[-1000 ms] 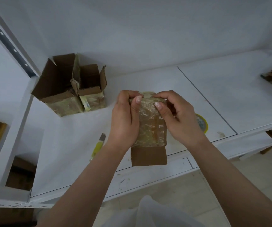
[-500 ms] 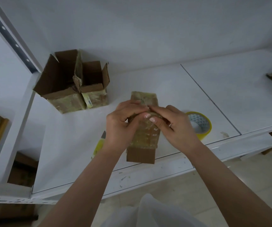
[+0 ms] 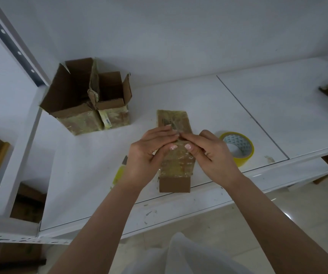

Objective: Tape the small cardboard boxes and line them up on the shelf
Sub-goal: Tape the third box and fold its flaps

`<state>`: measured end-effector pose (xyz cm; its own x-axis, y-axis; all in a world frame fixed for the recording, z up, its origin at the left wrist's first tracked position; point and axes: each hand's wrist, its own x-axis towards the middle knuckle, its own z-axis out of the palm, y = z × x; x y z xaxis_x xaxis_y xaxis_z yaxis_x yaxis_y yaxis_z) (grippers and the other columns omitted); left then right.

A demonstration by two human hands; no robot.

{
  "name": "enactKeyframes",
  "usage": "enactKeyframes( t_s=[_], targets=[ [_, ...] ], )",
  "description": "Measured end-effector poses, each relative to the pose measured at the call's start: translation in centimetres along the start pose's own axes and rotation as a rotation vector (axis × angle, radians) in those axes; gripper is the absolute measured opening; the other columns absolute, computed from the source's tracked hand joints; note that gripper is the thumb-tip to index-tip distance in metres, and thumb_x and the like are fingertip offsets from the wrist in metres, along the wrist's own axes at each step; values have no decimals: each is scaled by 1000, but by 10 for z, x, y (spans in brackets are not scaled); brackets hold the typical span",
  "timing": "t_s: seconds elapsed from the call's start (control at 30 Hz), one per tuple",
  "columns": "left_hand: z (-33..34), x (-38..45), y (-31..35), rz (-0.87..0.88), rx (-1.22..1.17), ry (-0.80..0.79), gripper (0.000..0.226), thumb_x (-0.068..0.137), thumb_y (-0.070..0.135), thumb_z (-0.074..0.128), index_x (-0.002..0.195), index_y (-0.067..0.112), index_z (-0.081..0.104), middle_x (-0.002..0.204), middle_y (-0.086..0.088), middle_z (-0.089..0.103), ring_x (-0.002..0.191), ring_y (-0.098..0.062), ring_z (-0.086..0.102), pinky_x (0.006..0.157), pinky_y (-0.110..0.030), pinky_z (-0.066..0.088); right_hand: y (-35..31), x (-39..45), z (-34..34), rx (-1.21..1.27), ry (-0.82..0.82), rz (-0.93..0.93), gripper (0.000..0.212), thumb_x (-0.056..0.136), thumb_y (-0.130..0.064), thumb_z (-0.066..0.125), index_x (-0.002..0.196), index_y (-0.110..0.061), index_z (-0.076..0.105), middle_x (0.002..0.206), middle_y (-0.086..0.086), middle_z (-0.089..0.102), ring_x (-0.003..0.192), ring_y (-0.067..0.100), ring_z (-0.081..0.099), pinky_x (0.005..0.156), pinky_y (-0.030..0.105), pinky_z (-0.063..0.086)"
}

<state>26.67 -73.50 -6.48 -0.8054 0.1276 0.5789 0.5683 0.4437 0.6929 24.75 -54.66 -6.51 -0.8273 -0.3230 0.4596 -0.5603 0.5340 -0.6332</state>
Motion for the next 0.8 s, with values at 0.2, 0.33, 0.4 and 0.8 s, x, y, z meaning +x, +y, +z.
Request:
enactKeyframes(
  t_s=[0.2,0.33,0.4,0.8],
  targets=[
    [-23,-2,3,-92,21,-83,22,92,9,57,104,2,74,118,-11,67,122,-24,57,98,-44,51,13,-10,3,42,-24,210,48,102,-27,44,149,-17,37,95,3,63,89,21,63,81,36,51],
    [-16,-3,27,-241,245,-146,28,90,24,54,107,11,72,135,-9,55,131,-24,47,104,-41,45,7,-14,18,-66,-139,211,44,99,-12,50,143,-13,47,115,11,66,105,30,63,85,45,51],
    [-7,-3,37,-297,384,-150,32,90,39,59,110,14,66,139,-8,52,137,-24,39,107,-43,41,3,-17,22,-64,-144,173,47,97,-6,53,143,-14,48,110,12,68,99,32,64,79,45,53],
    [-9,3,36,-409,379,95,52,78,52,58,125,35,46,119,15,54,116,-16,50,82,-44,54,20,-16,18,12,-44,356,40,100,-20,52,140,-19,52,68,-3,66,78,20,68,76,37,54]
  ],
)
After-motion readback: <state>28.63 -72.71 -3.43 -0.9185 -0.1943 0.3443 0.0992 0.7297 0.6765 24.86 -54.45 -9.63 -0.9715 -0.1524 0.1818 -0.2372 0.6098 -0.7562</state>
